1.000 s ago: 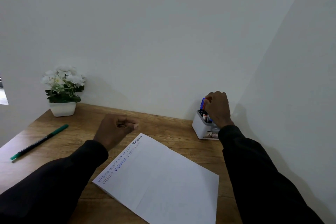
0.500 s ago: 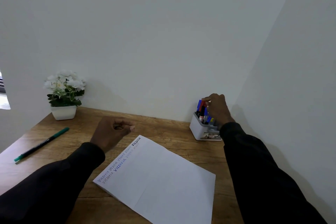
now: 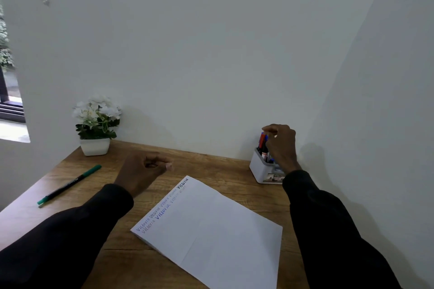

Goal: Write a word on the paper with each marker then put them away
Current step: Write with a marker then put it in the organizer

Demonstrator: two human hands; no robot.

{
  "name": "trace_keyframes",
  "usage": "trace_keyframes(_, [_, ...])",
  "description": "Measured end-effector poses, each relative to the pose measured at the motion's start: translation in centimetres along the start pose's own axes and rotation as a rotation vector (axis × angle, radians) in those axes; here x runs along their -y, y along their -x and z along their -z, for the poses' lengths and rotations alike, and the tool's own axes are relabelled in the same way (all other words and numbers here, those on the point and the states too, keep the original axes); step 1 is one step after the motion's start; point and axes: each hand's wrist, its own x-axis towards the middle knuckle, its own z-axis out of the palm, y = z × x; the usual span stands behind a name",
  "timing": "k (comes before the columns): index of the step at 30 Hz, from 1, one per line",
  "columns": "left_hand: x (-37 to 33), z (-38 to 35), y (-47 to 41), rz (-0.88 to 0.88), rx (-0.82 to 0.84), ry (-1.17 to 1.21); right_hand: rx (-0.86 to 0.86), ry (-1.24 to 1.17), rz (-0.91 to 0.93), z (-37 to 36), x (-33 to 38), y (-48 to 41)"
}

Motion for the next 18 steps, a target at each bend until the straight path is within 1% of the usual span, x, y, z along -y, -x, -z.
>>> trace_keyframes(4, [-0.1, 0.9, 0.4, 0.036, 0.005, 0.031, 0.045, -0.11, 0.013, -1.0, 2.2, 2.2])
trace_keyframes(7, [-0.1, 1.9, 1.0, 0.043, -0.007, 0.017, 0.148, -0.212, 0.044, -2.5, 3.9, 4.7])
trace_keyframes(10, [-0.1, 3.1, 1.8, 0.039, -0.029, -0.006, 0.248, -0.258, 0.08, -4.0, 5.6, 6.6])
trace_keyframes(13, [0.3, 4.7, 2.3, 0.053, -0.033, -0.02, 0.357, -0.316, 0.075, -5.3, 7.8, 8.1])
trace_keyframes(18, [0.9, 8.0, 3.5, 0.071, -0.059, -0.03, 0.462, -0.369, 0.101, -8.3, 11.1, 10.0])
